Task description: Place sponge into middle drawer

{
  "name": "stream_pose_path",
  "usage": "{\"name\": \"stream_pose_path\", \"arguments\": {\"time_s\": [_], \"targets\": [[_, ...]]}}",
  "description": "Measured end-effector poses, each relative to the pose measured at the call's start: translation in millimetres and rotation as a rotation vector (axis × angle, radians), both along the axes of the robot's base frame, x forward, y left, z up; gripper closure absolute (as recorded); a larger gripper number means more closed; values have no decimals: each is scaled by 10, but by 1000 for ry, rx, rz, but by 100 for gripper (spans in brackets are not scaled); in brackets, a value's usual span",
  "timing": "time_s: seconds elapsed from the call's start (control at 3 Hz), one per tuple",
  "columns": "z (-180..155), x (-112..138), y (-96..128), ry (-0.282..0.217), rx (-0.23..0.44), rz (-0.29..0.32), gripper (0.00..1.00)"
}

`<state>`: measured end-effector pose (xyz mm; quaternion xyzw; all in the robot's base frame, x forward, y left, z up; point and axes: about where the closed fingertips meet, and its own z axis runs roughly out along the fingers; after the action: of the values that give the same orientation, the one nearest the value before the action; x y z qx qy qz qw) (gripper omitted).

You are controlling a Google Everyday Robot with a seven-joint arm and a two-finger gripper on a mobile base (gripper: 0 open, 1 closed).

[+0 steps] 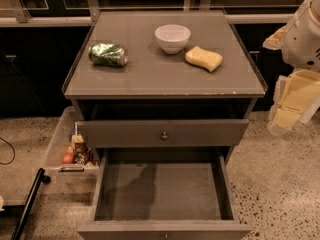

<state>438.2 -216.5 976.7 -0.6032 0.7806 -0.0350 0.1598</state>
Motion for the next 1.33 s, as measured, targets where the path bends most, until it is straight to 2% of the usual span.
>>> {"name": "stream_pose_path", "arguments": {"time_s": [0.33,0.67,1.0,1.33], "targets": [[-1,6,-2,-1,1,-1,0],[-54,222,-65,-28,54,-30,0],[-221,577,-109,-51,110,-42,0],[-345,941,-54,-99,115,-7,0]]}}
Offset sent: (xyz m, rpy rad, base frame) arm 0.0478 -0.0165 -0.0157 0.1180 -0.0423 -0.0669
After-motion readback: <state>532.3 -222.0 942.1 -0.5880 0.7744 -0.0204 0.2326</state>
